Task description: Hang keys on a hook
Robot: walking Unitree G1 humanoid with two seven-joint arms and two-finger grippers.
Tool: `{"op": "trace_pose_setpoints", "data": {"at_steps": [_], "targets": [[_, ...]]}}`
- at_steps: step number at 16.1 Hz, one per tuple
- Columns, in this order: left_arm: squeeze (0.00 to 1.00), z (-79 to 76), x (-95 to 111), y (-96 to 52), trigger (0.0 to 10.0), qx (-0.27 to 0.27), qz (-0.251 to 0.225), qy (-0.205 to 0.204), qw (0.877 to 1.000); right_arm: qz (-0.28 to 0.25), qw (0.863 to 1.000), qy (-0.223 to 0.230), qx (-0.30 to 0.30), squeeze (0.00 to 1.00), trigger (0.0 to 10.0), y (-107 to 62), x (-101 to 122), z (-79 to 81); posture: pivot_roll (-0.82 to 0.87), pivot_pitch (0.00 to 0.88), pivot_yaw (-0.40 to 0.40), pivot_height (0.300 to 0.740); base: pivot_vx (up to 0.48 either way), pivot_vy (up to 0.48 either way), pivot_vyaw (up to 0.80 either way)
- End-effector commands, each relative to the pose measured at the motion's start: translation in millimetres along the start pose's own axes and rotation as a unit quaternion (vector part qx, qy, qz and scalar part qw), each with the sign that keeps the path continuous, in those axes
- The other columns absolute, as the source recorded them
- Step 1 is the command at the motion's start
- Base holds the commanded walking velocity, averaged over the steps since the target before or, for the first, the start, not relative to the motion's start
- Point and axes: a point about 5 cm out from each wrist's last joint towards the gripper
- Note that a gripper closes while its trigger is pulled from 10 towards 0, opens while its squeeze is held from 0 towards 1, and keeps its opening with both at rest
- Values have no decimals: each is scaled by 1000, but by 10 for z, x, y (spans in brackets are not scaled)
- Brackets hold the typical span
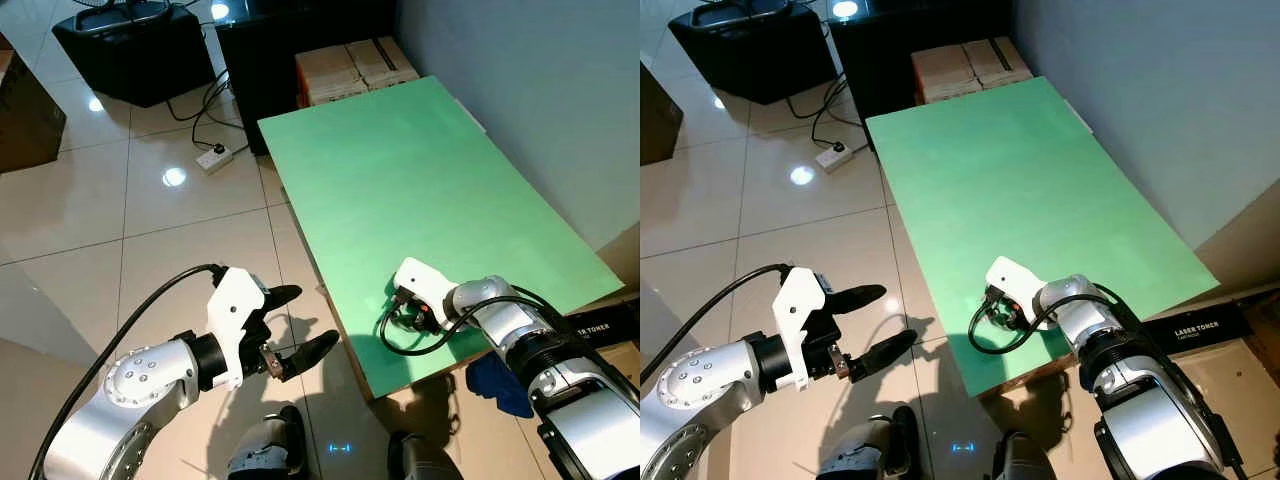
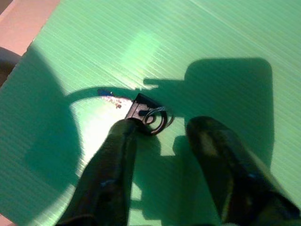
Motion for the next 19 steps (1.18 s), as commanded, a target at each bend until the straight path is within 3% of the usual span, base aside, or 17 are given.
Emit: {"op": "trace_pose_setpoints", "data": {"at_steps": [1,11,14,16,19], "targets": [[0,-48,0,-18,10000,-7,2,6,1000,-3,1000,12,-2,0,0,13,-48,30,38,243,77,740,0,0,0],[0,-67,5,3,10000,-9,1,3,1000,-25,999,24,-14,0,0,-29,-68,-21,38,252,78,740,0,0,0],[0,-67,19,4,10000,-9,1,3,1000,-57,998,22,-34,0,0,-59,-20,-71,39,255,80,740,0,0,0],[0,-61,28,6,10000,-8,0,3,1000,-109,990,34,-78,0,0,-116,85,-176,38,255,79,740,0,0,0],[0,-60,37,10,10000,-7,-1,3,1000,-130,984,46,-109,0,0,-182,92,-248,36,256,76,740,0,0,0]]}}
Point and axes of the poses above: a point about 5 cm out from each wrist's last joint towards the gripper, its own y axis pointing out of the wrist towards the gripper, its own x axis along the axis of the wrist's last joint, z = x × y, and after that the axes turned 12 degrees about -y, right-handed
